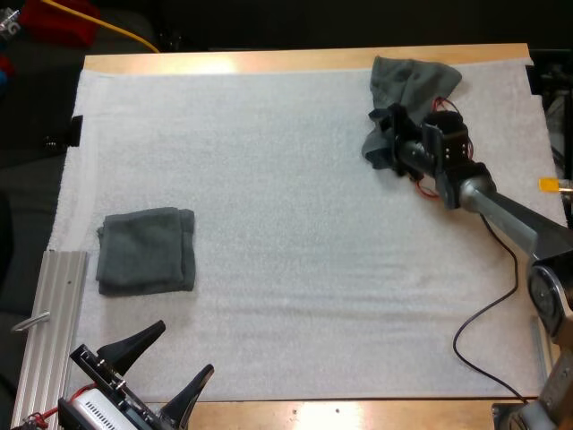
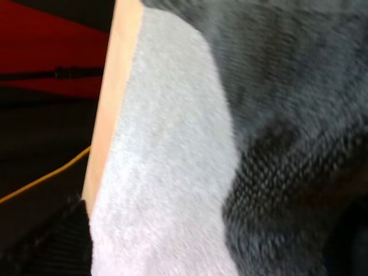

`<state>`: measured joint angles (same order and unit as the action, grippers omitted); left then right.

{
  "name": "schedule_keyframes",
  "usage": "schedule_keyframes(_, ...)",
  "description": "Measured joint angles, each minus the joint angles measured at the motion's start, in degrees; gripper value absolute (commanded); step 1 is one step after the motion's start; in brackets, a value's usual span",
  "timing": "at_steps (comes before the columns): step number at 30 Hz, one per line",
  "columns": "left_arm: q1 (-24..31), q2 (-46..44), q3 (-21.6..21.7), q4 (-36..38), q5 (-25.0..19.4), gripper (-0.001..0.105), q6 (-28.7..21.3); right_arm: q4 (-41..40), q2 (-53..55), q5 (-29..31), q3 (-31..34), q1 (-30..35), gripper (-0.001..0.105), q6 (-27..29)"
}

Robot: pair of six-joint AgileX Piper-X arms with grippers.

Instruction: Pick towel from pile, fold and stack

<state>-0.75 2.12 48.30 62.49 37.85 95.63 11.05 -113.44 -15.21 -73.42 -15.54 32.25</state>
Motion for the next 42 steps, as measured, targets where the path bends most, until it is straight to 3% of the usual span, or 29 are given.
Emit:
schedule_keyframes(7, 0.0, 0.0, 0.0, 0.0, 0.0, 0.069, 0.0, -2.4, -1.7, 0.0, -0.8, 0.0, 0.061, -0.2)
schedule_keyframes(13, 0.0, 0.0, 0.0, 0.0, 0.0, 0.069, 0.0, -3.1, -1.8, 0.0, -0.8, 0.0, 0.022, -0.1)
schedule_keyframes(17, 0.0, 0.0, 0.0, 0.0, 0.0, 0.069, 0.0, -3.5, -1.8, 0.0, -0.8, 0.0, 0.001, 3.4)
schedule_keyframes(20, 0.0, 0.0, 0.0, 0.0, 0.0, 0.069, 0.0, -4.5, -1.7, 0.0, -0.9, 0.0, 0.001, 7.6)
schedule_keyframes(33, 0.0, 2.3, 0.0, 0.0, 0.0, 0.069, 0.0, -15.5, 10.8, 0.3, -1.3, 0.0, 0.001, 38.9)
schedule_keyframes(42, 0.0, 2.7, 0.0, -1.4, 0.0, 0.069, 0.0, -28.5, 20.5, 2.7, -5.2, 0.0, 0.001, 57.2)
